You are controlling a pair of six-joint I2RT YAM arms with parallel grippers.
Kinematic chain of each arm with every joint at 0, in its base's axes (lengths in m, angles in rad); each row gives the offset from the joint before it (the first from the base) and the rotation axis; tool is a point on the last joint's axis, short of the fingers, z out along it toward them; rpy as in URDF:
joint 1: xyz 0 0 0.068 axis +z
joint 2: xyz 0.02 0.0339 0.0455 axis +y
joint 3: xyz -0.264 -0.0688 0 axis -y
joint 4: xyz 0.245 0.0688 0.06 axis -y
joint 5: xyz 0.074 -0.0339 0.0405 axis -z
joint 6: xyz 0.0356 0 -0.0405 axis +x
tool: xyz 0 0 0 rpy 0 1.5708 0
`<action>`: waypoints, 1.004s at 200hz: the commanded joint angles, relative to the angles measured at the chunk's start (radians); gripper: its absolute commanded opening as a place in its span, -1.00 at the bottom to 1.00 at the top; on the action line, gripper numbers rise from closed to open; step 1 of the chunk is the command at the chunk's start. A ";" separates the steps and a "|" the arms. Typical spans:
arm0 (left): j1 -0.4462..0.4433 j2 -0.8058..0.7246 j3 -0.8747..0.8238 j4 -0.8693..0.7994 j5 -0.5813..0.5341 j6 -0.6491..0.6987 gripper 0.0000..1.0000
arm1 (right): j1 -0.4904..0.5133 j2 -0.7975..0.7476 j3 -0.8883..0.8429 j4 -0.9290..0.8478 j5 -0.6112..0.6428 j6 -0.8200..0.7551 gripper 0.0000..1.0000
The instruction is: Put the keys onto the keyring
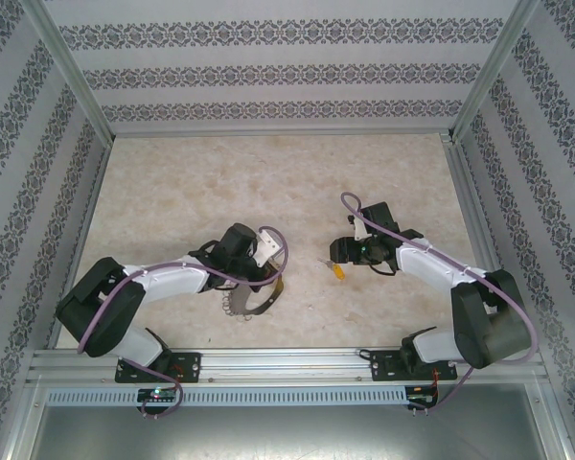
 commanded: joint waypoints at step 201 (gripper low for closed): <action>0.010 -0.031 0.028 -0.022 0.093 0.037 -1.00 | 0.079 0.158 0.138 -0.122 0.081 0.060 0.00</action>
